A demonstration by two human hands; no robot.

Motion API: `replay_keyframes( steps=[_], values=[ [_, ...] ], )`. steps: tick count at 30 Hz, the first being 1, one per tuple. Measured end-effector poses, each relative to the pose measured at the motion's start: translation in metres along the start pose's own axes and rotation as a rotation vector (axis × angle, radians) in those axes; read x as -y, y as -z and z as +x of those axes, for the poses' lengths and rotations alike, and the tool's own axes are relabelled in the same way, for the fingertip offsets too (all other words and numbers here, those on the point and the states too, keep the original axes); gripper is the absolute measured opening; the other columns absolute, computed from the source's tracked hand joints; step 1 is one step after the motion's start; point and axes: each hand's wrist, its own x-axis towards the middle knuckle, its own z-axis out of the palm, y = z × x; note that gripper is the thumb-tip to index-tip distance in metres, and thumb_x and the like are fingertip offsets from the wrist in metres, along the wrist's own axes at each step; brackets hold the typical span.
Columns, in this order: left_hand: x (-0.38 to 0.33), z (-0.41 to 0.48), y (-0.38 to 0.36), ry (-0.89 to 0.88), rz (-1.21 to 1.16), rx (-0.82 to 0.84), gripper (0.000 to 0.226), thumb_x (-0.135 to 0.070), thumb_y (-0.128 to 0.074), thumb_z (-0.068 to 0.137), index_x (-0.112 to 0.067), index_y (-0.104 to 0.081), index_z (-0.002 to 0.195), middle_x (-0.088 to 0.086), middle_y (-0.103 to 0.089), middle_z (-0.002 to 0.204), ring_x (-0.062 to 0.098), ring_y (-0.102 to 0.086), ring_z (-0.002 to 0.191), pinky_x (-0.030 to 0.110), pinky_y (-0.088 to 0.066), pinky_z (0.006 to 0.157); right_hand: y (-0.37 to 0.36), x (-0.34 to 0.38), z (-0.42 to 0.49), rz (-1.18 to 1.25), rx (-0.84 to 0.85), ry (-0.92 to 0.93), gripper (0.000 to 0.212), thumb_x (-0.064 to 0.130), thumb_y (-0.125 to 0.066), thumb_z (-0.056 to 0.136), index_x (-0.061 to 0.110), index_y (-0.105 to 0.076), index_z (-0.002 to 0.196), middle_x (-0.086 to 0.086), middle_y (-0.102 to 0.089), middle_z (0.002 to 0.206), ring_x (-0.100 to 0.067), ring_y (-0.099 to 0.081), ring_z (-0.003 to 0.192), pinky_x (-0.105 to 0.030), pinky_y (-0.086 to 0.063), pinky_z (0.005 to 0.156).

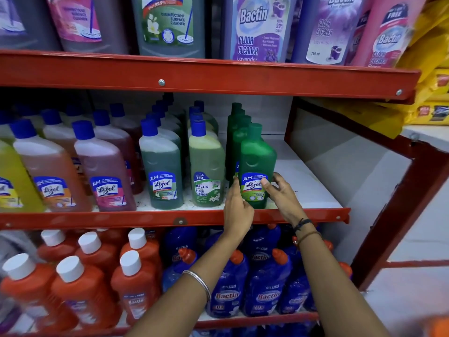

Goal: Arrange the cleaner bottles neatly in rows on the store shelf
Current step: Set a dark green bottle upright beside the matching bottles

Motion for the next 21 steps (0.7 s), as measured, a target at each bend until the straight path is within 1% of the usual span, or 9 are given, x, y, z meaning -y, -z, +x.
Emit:
replay_keyframes(
  steps=[3,7,9,12,14,15,18,20,21],
  values=[
    [0.001,-0.001,0.000,-0.017,-0.019,0.000,0.074,0.009,-0.037,0.081,-0.014,-0.014,0.147,0.009,-0.030,0.152,0.022,-0.035,0.137,0.039,-0.036,0.111,-0.005,0.001,0.001,0.012,-0.047,0.013,0.035,0.017,-0.053,0.094,0.004,-0.047,0.125,0.000,-0.059,0.109,-0.018,-0.063,0.097,-0.012,-0.055,0.067],
    [0.000,-0.001,0.004,-0.021,-0.030,0.008,0.077,0.012,-0.036,0.080,-0.013,-0.010,0.148,0.008,-0.027,0.154,0.021,-0.031,0.139,0.030,-0.030,0.113,-0.012,0.004,0.004,0.009,-0.057,0.021,0.034,0.014,-0.052,0.094,0.002,-0.046,0.126,0.006,-0.059,0.103,-0.007,-0.062,0.090,-0.011,-0.054,0.066],
    [0.000,-0.001,0.004,-0.032,-0.029,0.020,0.077,0.013,-0.036,0.079,-0.012,-0.009,0.148,0.009,-0.025,0.155,0.021,-0.029,0.140,0.030,-0.028,0.115,-0.014,0.002,0.003,-0.017,-0.085,0.024,0.034,0.016,-0.053,0.094,0.002,-0.048,0.125,0.003,-0.062,0.105,-0.008,-0.063,0.090,-0.011,-0.053,0.066],
    [0.000,-0.002,0.007,-0.043,0.004,0.037,0.076,0.012,-0.035,0.080,-0.010,-0.009,0.148,0.008,-0.020,0.157,0.020,-0.024,0.143,0.029,-0.023,0.117,-0.016,-0.004,-0.001,-0.140,-0.151,0.036,0.034,0.024,-0.057,0.092,0.006,-0.056,0.120,-0.010,-0.066,0.114,-0.008,-0.063,0.089,-0.006,-0.050,0.065],
    [0.000,-0.004,0.009,-0.050,0.029,0.043,0.075,0.012,-0.036,0.081,-0.009,-0.008,0.148,0.007,-0.020,0.157,0.019,-0.022,0.144,0.024,-0.019,0.116,-0.016,-0.003,-0.006,-0.205,-0.173,0.051,0.034,0.025,-0.056,0.093,0.006,-0.058,0.120,-0.012,-0.068,0.113,0.001,-0.063,0.082,-0.001,-0.047,0.061],
    [0.001,-0.006,0.010,-0.057,0.047,0.051,0.077,0.012,-0.036,0.080,-0.009,-0.007,0.148,0.008,-0.022,0.156,0.020,-0.023,0.143,0.026,-0.021,0.116,-0.018,-0.001,-0.011,-0.214,-0.173,0.062,0.034,0.025,-0.053,0.094,0.006,-0.057,0.122,-0.010,-0.068,0.111,0.006,-0.064,0.078,0.000,-0.045,0.061],
    [0.004,-0.007,0.013,-0.099,0.157,0.120,0.086,0.012,-0.040,0.075,-0.008,0.000,0.148,0.015,-0.025,0.154,0.028,-0.021,0.143,0.040,-0.024,0.117,-0.021,-0.001,-0.026,-0.225,-0.139,0.055,0.040,0.033,-0.038,0.100,0.012,-0.052,0.130,0.004,-0.066,0.105,0.016,-0.061,0.082,0.001,-0.044,0.070],
    [0.002,-0.008,0.015,-0.086,0.196,0.154,0.090,0.011,-0.042,0.073,-0.008,0.004,0.147,0.017,-0.023,0.154,0.030,-0.017,0.144,0.039,-0.020,0.119,-0.025,-0.002,-0.032,-0.198,-0.128,-0.002,0.052,0.045,-0.028,0.099,0.016,-0.045,0.138,0.005,-0.065,0.113,0.002,-0.063,0.098,-0.011,-0.047,0.087],
    [-0.001,-0.010,0.016,-0.075,0.198,0.158,0.090,0.010,-0.043,0.073,-0.009,0.004,0.147,0.016,-0.024,0.154,0.030,-0.017,0.144,0.038,-0.019,0.119,-0.026,-0.001,-0.033,-0.178,-0.131,-0.034,0.056,0.049,-0.025,0.098,0.017,-0.046,0.139,0.002,-0.065,0.116,-0.005,-0.063,0.103,-0.017,-0.047,0.090]
  ],
)
